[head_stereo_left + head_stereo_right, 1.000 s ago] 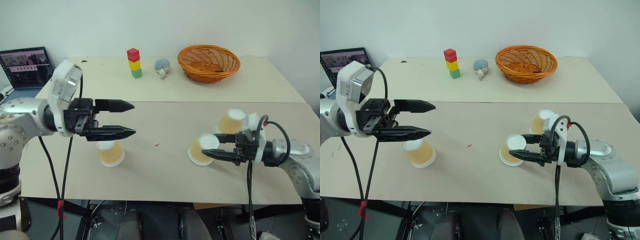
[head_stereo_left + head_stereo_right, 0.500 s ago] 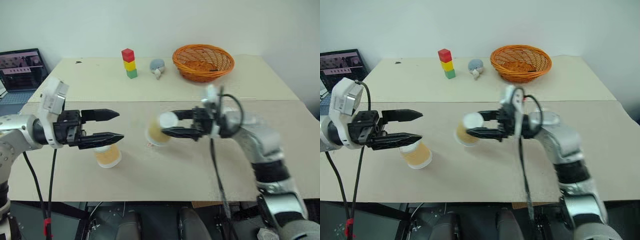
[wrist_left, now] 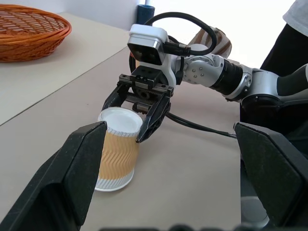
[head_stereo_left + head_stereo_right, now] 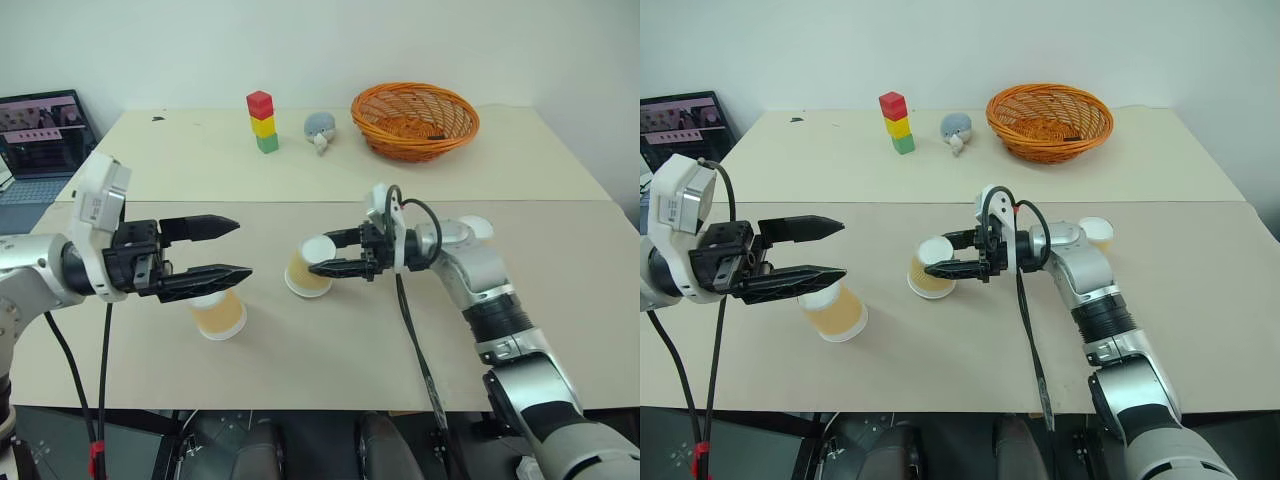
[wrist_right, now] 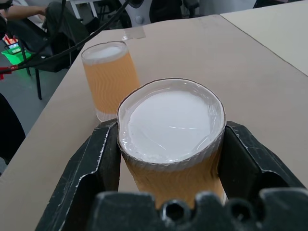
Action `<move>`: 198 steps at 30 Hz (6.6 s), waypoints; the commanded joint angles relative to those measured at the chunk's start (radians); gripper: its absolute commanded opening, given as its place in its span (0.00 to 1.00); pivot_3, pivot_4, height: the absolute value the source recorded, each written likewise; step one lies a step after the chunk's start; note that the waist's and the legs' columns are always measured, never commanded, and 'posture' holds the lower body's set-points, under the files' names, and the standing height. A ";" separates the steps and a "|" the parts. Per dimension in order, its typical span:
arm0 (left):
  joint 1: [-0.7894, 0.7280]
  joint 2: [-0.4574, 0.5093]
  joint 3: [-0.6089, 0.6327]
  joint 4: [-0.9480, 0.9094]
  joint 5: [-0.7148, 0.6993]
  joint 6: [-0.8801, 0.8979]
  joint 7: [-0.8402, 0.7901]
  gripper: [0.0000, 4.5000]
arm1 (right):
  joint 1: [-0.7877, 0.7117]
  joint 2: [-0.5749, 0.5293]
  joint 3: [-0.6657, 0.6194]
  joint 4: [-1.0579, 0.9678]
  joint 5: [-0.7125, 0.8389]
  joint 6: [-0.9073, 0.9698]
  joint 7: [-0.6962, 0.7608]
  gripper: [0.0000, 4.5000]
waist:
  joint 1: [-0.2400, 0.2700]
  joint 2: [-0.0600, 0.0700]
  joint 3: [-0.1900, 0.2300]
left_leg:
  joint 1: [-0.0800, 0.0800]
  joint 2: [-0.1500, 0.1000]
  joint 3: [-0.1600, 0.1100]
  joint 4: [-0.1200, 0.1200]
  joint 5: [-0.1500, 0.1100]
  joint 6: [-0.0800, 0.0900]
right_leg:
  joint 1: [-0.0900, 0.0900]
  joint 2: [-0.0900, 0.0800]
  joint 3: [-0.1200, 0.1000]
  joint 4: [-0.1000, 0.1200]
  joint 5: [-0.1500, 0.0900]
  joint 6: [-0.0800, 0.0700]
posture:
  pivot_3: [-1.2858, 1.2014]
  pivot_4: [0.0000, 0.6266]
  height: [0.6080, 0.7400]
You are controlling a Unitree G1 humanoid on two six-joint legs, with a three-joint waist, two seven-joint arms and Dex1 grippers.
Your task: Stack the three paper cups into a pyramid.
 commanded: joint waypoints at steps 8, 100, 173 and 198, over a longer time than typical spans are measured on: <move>-0.023 -0.008 0.006 -0.004 -0.024 -0.027 0.014 1.00 | -0.032 0.021 -0.026 0.016 -0.034 -0.016 -0.004 0.99 | -0.014 0.000 0.000 | 0.000 -0.006 0.000 -0.001 0.001 -0.002 | 0.000 -0.011 -0.004 -0.001 0.000 0.000 | 0.52 0.24 0.15; -0.272 -0.127 -0.188 0.145 0.092 -0.020 -0.128 1.00 | 0.319 -0.392 -0.480 -0.019 0.004 -0.081 -0.321 0.99 | 0.036 0.001 0.001 | 0.000 -0.015 -0.016 -0.003 0.009 0.003 | 0.015 -0.012 -0.005 -0.018 0.001 0.005 | 0.52 0.24 0.15; -0.194 -0.114 -0.118 0.092 0.019 -0.025 -0.024 1.00 | 0.193 -0.303 -0.206 -0.231 0.096 0.142 0.065 0.99 | 0.017 0.004 0.003 | -0.001 -0.016 -0.019 -0.004 0.010 0.002 | 0.015 -0.013 -0.007 -0.017 0.001 0.005 | 0.52 0.24 0.15; 0.407 -0.248 0.201 -0.154 -0.099 -0.034 0.498 1.00 | 0.602 -0.543 -0.538 -0.600 0.239 0.211 -0.069 0.99 | 0.033 0.003 0.004 | -0.001 -0.017 -0.026 -0.006 0.010 -0.001 | 0.015 -0.024 -0.004 -0.024 0.001 0.005 | 0.52 0.24 0.15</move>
